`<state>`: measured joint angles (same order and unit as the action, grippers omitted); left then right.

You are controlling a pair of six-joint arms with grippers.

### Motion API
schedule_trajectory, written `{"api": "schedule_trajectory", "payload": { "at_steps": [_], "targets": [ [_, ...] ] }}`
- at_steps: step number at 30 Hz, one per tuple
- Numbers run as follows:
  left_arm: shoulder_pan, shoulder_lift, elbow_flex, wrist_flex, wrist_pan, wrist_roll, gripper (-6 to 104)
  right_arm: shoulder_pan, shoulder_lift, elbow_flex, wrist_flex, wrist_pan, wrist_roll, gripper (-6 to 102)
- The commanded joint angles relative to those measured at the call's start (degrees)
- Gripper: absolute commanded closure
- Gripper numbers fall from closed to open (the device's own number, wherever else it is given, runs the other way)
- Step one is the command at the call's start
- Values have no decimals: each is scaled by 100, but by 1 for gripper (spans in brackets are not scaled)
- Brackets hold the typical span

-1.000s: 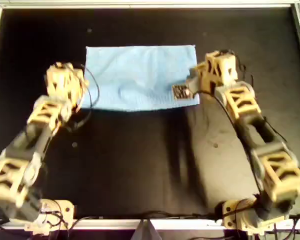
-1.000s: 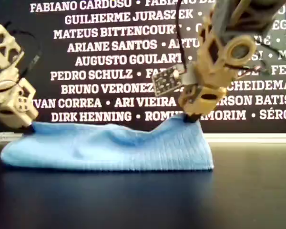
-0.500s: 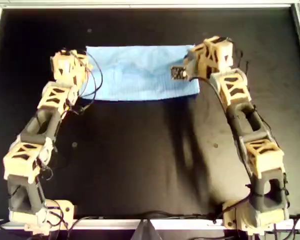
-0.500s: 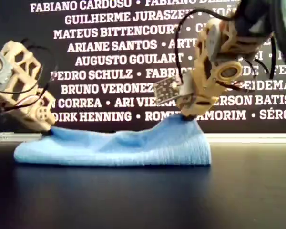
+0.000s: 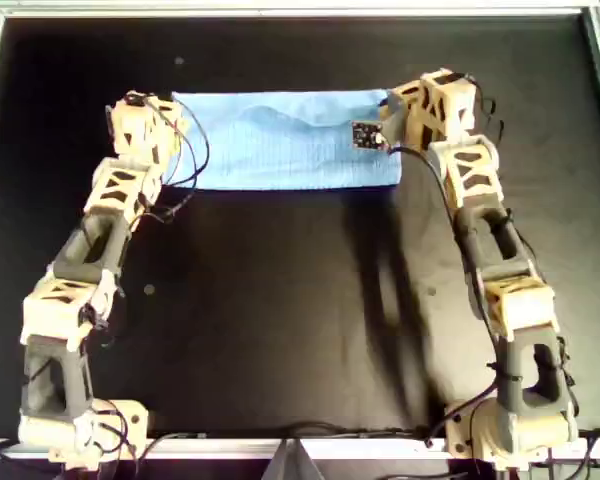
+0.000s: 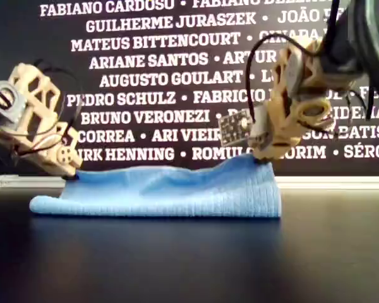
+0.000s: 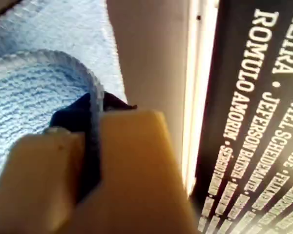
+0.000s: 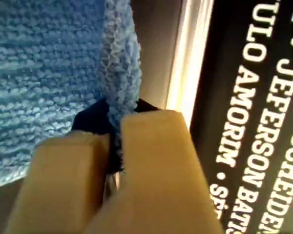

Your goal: Fold a cloth

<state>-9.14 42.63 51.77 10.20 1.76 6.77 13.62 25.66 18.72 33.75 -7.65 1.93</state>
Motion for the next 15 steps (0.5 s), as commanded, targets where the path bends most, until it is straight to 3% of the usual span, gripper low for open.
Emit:
{"api": "schedule_trajectory", "payload": {
  "at_steps": [1,6,9,12,15],
  "targets": [
    [62,193,-457,-123,44,-26,96,-9,79,-844,-202,18,18,96],
    [53,193,-466,-149,62,-35,88,-9,-272,-1318,-202,26,18,86],
    [70,193,-466,-149,44,-35,68,-62,-369,-1433,-202,62,26,70],
    [105,193,-457,-141,26,70,49,-123,-378,-1433,-202,308,26,56],
    [141,193,-448,-141,-53,70,37,-167,-378,-1441,-202,527,44,48]
  ]
}}
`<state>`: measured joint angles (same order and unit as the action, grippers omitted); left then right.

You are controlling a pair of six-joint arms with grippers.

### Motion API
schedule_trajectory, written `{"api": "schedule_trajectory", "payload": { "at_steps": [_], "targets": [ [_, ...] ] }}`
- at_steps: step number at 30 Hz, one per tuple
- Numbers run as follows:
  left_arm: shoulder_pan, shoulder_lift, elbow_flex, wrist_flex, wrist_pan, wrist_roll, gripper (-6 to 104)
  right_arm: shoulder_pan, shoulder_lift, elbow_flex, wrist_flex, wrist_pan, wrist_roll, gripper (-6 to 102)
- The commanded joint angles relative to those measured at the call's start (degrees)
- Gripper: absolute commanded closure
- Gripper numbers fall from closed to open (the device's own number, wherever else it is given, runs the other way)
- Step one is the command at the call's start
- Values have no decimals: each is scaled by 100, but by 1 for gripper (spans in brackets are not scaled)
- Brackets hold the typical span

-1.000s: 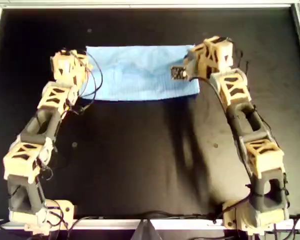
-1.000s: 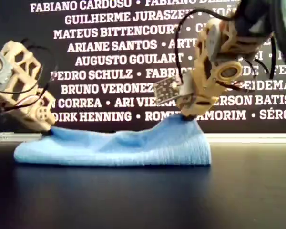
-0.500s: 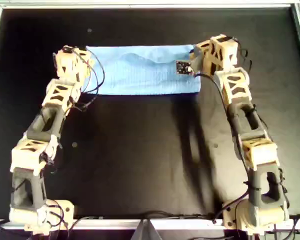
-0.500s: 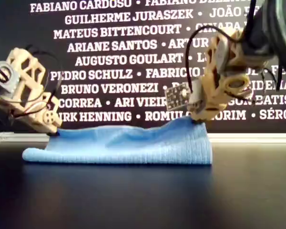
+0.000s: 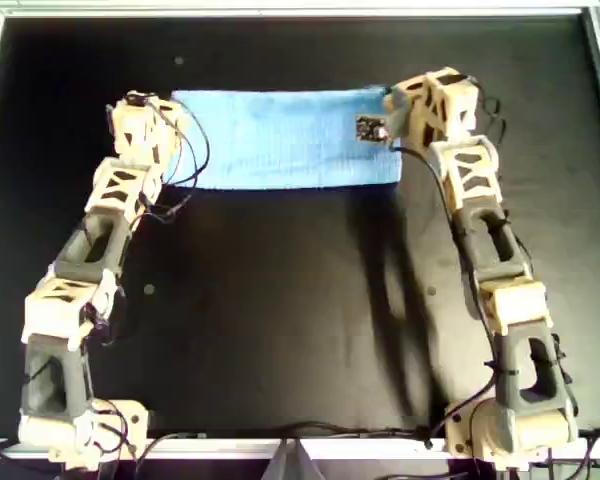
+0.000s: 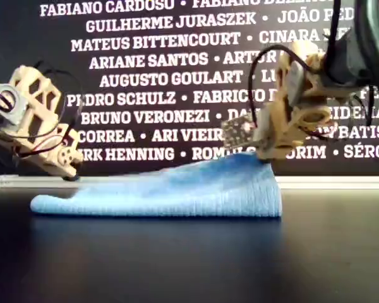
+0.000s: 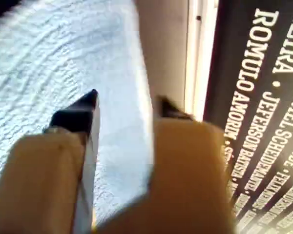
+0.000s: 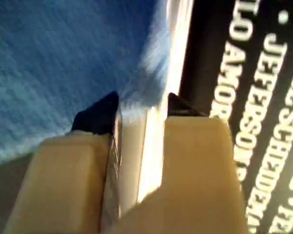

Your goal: Fold a cloth

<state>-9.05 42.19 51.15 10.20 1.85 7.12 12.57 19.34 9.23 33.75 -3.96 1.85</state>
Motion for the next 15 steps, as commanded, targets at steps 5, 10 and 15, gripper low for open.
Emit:
{"api": "schedule_trajectory", "payload": {
  "at_steps": [5,10,15],
  "targets": [
    [132,325,-299,-132,-70,35,31,-70,404,-492,-202,272,35,42],
    [132,369,-290,-88,-79,35,31,-44,439,-492,-193,272,35,41],
    [141,1485,264,334,-88,-18,31,-44,1090,-352,220,176,35,41]
  ]
}}
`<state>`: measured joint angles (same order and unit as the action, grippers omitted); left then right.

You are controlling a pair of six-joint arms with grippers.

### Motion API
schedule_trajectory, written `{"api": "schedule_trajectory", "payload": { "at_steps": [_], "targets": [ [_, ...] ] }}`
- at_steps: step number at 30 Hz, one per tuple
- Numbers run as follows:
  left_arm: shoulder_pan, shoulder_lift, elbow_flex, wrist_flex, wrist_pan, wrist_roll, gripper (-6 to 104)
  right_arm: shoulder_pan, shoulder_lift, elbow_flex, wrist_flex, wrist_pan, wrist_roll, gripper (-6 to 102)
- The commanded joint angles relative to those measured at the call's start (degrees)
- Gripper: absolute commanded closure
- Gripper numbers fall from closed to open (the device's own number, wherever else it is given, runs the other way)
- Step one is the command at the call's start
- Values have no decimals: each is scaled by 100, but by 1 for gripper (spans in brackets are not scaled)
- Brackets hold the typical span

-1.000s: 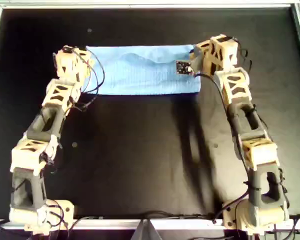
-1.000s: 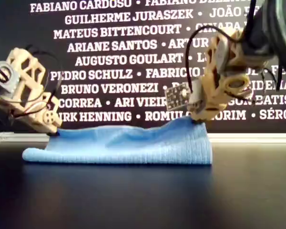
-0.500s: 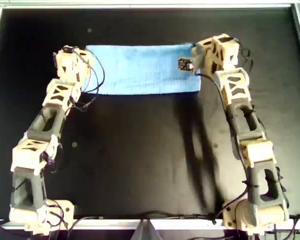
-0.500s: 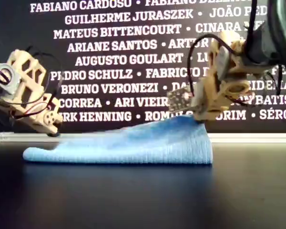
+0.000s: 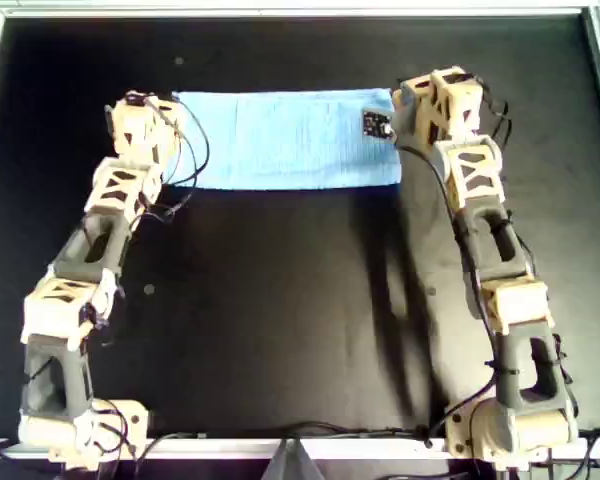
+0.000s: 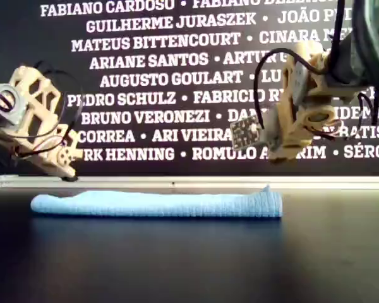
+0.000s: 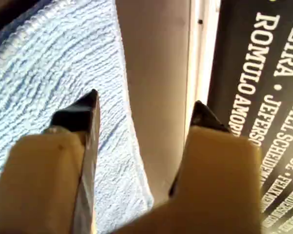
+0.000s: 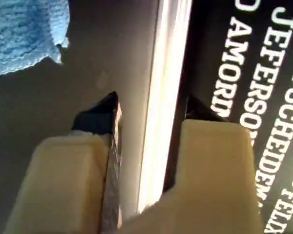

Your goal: Fold a cloth

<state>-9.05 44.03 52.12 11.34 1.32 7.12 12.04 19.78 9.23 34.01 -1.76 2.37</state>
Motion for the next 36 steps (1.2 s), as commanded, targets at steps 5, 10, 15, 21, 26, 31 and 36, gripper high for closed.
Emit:
{"api": "schedule_trajectory", "payload": {
  "at_steps": [5,10,15,21,26,31,36],
  "targets": [
    [44,4482,2224,1617,-35,-53,31,132,2900,-378,2364,-62,-35,41],
    [105,7778,4386,2145,-35,-70,31,26,4456,-492,4333,-44,62,41],
    [53,10477,6363,2153,-35,-70,32,9,5924,-492,4966,53,62,38],
    [123,11435,7453,2153,-35,-70,32,0,7022,-334,5089,62,88,30],
    [123,11443,7594,2153,-35,-70,32,-18,7963,-255,5625,62,88,31],
    [53,11443,7594,2197,-35,-352,32,-220,8947,1327,5643,62,141,31],
    [123,11443,7603,2725,-18,-1116,32,-387,10345,4289,5361,62,527,30]
  ]
}}
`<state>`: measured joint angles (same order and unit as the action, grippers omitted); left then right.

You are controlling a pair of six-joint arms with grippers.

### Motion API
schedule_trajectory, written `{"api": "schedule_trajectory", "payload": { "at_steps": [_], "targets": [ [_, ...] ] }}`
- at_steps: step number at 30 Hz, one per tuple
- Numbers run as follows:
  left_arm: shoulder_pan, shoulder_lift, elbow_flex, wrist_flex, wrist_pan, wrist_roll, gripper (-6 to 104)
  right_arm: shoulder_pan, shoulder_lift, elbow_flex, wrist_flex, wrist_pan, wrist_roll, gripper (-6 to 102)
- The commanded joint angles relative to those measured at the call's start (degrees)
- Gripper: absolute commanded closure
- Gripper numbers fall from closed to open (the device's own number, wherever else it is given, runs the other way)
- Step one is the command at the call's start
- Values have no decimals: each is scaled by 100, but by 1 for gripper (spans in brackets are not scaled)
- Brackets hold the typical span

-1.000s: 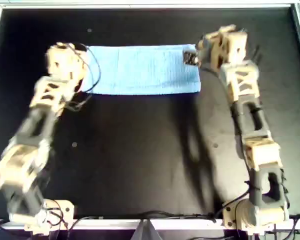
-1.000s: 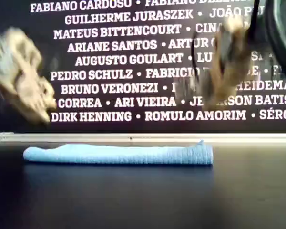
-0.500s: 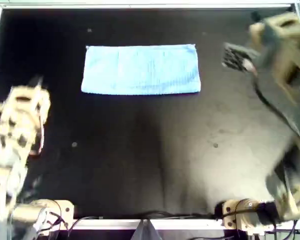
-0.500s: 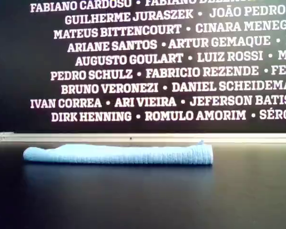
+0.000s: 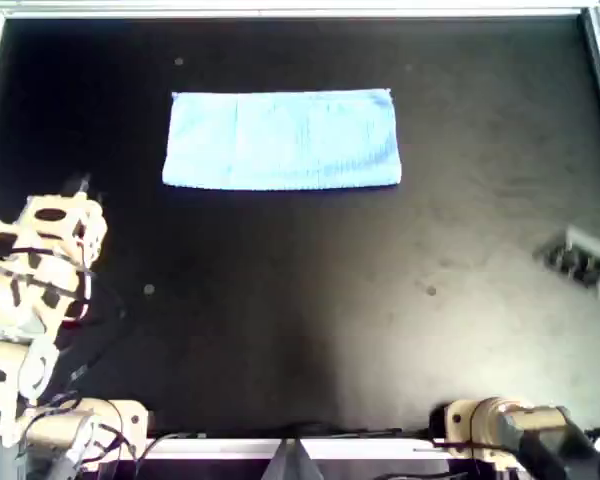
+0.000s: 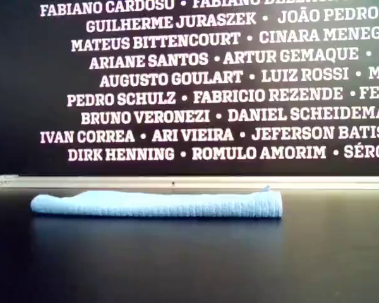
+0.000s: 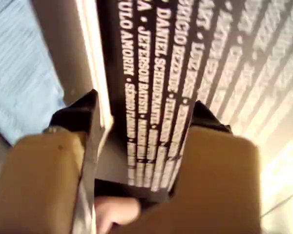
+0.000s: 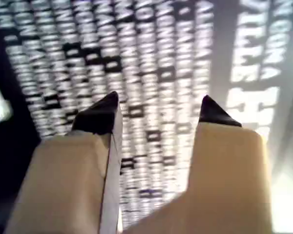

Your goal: Fold a cloth

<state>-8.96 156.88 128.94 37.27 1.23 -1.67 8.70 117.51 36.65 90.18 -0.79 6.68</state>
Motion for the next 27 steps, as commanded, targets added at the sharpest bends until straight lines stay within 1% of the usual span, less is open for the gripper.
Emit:
{"api": "schedule_trajectory", "payload": {
  "at_steps": [1,3,4,5,9,10,12,14,16,18,20,22,24,25,27],
  "targets": [
    [114,70,-79,229,70,-255,32,-53,765,2118,-483,-35,88,30],
    [114,44,26,229,62,-246,31,-70,1151,3349,-1222,-26,70,30],
    [114,44,167,141,-9,-246,31,-79,1327,4034,-1696,-26,62,30],
    [123,141,325,123,-9,-237,31,-105,1538,4720,-2241,-26,35,30],
    [123,158,896,26,-9,-237,31,-352,2303,7646,-4843,-35,-185,30],
    [123,132,1046,-123,-9,-237,31,-387,2443,8306,-5546,-35,-220,31],
    [123,158,1397,-659,-9,-202,31,-422,2610,9404,-6829,-35,-220,31],
    [123,62,1723,-1380,-9,-88,31,-422,2716,10283,-7849,-35,-220,31],
    [114,35,2162,-1942,62,53,32,-422,2742,10916,-8604,-35,-220,31],
    [114,44,2698,-2426,70,149,32,-422,2742,11347,-9018,-35,-220,31],
    [114,114,3067,-2681,70,176,32,-422,2742,11619,-9053,-35,-220,31],
    [114,123,3357,-2795,18,176,31,-422,2602,11918,-9053,-35,-220,31],
    [114,35,3516,-2804,79,167,31,-413,2558,12305,-9053,-44,-220,31],
    [70,26,3612,-2804,79,167,31,-396,2540,12480,-9062,-70,-220,31],
    [97,132,3823,-2804,79,158,31,-387,2522,12647,-9114,-44,-220,30]
  ]
}}
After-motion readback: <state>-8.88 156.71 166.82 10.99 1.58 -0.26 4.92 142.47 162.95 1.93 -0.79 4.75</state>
